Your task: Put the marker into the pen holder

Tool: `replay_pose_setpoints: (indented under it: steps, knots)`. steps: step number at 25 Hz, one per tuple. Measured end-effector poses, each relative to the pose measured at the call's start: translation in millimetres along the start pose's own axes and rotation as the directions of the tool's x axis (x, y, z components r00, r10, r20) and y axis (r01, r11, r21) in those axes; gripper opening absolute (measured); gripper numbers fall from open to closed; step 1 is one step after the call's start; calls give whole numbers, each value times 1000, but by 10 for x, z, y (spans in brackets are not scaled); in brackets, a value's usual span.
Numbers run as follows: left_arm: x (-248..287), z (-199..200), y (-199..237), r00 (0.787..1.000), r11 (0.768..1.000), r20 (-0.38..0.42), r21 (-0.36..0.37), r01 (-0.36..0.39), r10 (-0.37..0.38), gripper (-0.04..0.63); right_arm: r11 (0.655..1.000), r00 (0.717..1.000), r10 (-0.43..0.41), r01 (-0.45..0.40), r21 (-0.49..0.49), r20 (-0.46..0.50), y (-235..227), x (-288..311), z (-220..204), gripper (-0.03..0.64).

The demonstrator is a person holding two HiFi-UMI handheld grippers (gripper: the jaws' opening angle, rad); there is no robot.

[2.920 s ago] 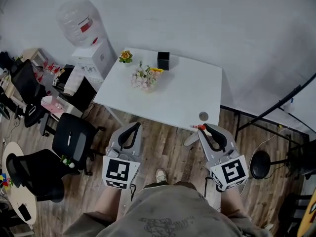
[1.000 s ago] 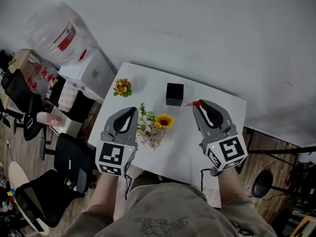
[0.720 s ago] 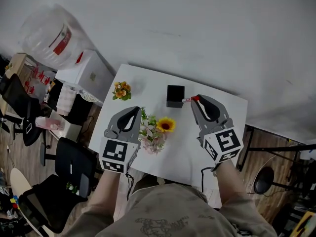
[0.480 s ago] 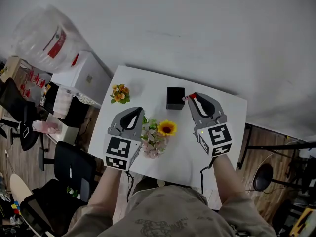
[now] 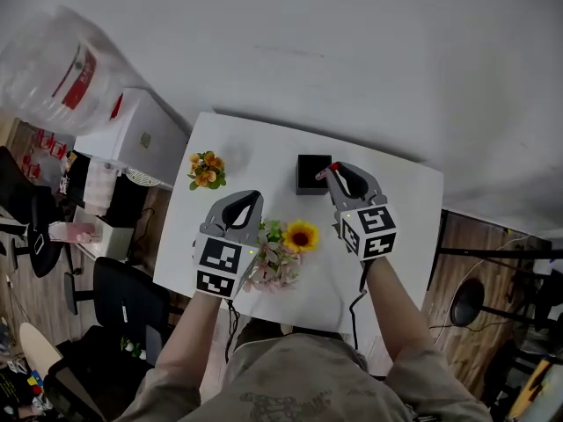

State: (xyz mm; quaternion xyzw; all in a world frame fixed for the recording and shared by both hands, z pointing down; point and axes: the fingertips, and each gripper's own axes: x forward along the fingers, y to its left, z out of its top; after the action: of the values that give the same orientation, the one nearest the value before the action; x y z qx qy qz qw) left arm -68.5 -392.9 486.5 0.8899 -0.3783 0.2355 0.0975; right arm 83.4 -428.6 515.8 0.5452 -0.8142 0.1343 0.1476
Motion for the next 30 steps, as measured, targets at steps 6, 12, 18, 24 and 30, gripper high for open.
replay_pose_setpoints:
  steps: [6,12,18,24,30]
  knots:
    - [149,-206,-54,998,999,-47,-23,46,-47,0,999,993,-32,32,-4,-110,-49,187,-415,94]
    - [167,-322,-87,996,998,-70,-32,61,-63,0,999,976,-40,41,3,-213,-4,236,-765,95]
    - [139,-361,-113,994,997,-77,-31,70,-72,0,1000,966,-26,23,-13,-256,76,191,-862,143]
    - [38,-210,-127,997,998,-53,-11,62,-62,0,1000,984,-24,22,-13,-174,144,-28,-489,112]
    - [-248,182,-108,999,999,31,25,39,-40,0,1000,1000,1,-2,-17,-27,321,-425,186,62]
